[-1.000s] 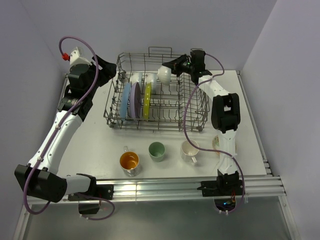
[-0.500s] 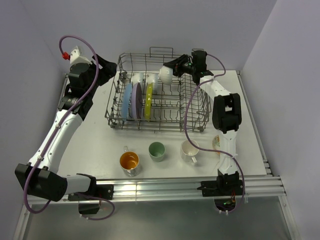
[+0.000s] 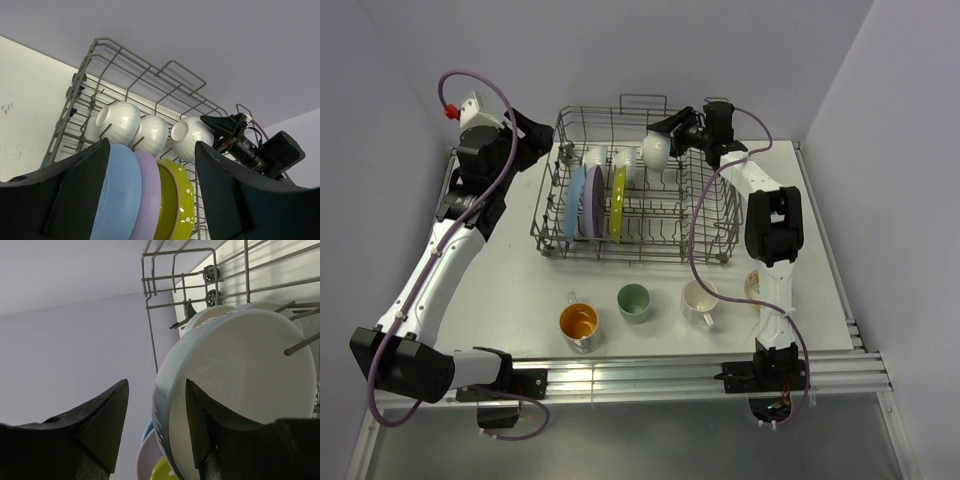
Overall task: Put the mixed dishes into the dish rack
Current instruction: Insert the bowl into the dish rack
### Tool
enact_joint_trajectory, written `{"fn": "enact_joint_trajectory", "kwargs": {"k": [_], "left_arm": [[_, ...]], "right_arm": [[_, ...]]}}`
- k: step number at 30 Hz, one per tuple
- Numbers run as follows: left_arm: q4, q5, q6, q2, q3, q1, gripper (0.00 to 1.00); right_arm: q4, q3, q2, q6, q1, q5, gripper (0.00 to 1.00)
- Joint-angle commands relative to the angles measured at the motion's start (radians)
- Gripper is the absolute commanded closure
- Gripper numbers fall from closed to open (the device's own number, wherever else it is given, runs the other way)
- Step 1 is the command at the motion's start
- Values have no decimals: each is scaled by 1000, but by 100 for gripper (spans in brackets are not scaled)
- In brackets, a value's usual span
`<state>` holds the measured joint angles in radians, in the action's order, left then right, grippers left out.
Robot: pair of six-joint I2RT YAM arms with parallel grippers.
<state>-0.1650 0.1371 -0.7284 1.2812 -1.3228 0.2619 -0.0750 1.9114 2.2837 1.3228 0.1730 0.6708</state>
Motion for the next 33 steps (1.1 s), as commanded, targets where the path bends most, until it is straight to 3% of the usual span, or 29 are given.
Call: {"fn": "enact_joint_trajectory", "kwargs": {"k": [1,29,31,33], "left_arm": [[35,1,-16,-19,-26,-4,25],[36,1,-20,-17,-24,-4,25],[36,1,-20,-17,-26,-4,25],[35,1,-19,-19,-26,-4,25]], "right_arm": [[93,-40,30,12,-61,1,43],[170,-8,66,-106,-53,-68,19],[201,4,66,-123,-49,-85,14],[216,18,68,-134,-46,-106,0]]}}
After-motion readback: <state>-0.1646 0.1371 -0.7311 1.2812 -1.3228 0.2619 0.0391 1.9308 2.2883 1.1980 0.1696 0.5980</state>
